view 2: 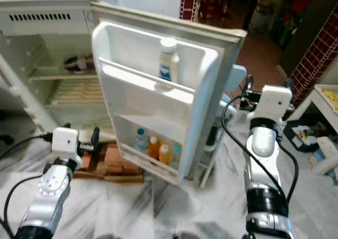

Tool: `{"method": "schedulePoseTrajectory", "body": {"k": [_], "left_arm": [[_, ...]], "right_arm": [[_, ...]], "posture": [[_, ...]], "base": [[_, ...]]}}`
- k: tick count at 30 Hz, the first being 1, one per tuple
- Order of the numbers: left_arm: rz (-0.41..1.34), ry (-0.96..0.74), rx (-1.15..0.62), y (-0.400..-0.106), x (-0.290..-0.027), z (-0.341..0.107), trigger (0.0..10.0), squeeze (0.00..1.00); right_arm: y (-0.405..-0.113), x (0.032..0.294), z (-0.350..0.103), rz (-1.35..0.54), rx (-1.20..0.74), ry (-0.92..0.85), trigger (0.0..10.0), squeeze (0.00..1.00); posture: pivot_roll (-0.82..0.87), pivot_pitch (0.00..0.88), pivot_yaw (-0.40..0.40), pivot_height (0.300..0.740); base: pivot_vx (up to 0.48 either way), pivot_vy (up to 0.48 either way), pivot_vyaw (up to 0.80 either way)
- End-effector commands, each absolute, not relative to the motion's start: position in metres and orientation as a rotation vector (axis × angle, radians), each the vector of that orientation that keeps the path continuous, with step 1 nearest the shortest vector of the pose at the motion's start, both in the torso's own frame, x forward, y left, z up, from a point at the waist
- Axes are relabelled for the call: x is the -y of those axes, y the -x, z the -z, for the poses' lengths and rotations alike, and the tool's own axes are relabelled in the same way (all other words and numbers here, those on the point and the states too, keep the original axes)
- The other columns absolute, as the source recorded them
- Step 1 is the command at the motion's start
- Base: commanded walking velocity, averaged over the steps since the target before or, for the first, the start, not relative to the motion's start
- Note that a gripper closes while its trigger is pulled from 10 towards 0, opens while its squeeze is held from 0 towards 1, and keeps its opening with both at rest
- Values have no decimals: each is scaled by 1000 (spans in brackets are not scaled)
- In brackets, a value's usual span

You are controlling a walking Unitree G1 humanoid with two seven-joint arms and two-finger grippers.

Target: Restocking fridge

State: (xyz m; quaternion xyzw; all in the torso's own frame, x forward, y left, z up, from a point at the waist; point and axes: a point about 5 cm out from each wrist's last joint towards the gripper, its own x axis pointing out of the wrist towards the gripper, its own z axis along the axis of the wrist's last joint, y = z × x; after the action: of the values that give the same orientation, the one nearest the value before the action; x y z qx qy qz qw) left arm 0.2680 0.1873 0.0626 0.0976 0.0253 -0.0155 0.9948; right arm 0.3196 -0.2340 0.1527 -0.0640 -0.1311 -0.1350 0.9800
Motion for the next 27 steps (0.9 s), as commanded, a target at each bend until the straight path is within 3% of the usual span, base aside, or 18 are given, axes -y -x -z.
{"method": "schedulePoseTrajectory", "body": {"k": [1, 17, 27], "left_arm": [[56, -192, -45, -268, -179, -63, 10000, 0], [46, -192, -58, -263, -184, -59, 10000, 0], [28, -176, -101, -258, -190, -52, 10000, 0]], "right_arm": [[-318, 234, -143, 249, 221, 124, 10000, 0], [-325, 208, -134, 137, 193, 55, 10000, 0], [-347, 174, -126, 53, 116, 11, 10000, 0]], "posture": [[41, 0, -16, 740], [43, 0, -20, 740], [73, 0, -30, 740]], "base": [[0, -472, 544], [0, -459, 800], [0, 0, 771]]}}
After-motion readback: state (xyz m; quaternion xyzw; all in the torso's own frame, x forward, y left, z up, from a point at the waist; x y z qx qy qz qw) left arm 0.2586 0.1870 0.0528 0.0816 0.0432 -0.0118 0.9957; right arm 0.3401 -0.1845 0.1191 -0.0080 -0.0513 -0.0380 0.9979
